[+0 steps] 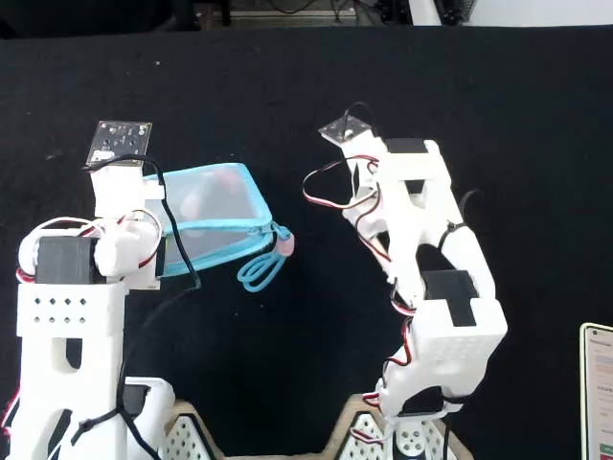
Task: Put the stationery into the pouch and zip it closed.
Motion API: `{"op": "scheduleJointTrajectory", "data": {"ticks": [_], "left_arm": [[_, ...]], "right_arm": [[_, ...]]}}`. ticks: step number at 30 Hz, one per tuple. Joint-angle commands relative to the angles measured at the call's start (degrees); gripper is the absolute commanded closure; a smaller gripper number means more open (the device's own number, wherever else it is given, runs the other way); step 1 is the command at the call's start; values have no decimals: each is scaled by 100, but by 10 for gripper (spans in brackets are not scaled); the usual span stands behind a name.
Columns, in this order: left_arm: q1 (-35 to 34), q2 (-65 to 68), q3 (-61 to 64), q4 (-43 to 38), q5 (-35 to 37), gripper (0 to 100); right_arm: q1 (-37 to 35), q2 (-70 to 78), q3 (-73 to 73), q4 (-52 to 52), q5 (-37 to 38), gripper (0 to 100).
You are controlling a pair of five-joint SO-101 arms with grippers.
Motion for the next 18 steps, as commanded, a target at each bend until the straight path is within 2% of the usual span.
{"op": "scheduleJointTrajectory", "data": {"ticks": [1, 8, 13, 17, 18], "left_arm": [[40, 9, 22, 26, 44, 968], [40, 9, 22, 26, 44, 968], [40, 9, 22, 26, 44, 968], [40, 9, 22, 26, 44, 968], [40, 9, 22, 26, 44, 968]], "right_arm": [[-97, -22, -286, 185, 53, 779], [-378, 426, -321, -53, 35, 817], [-255, 576, -514, -132, 26, 831], [18, 356, -875, 220, 26, 995], [79, 242, -945, 360, 26, 975]]}}
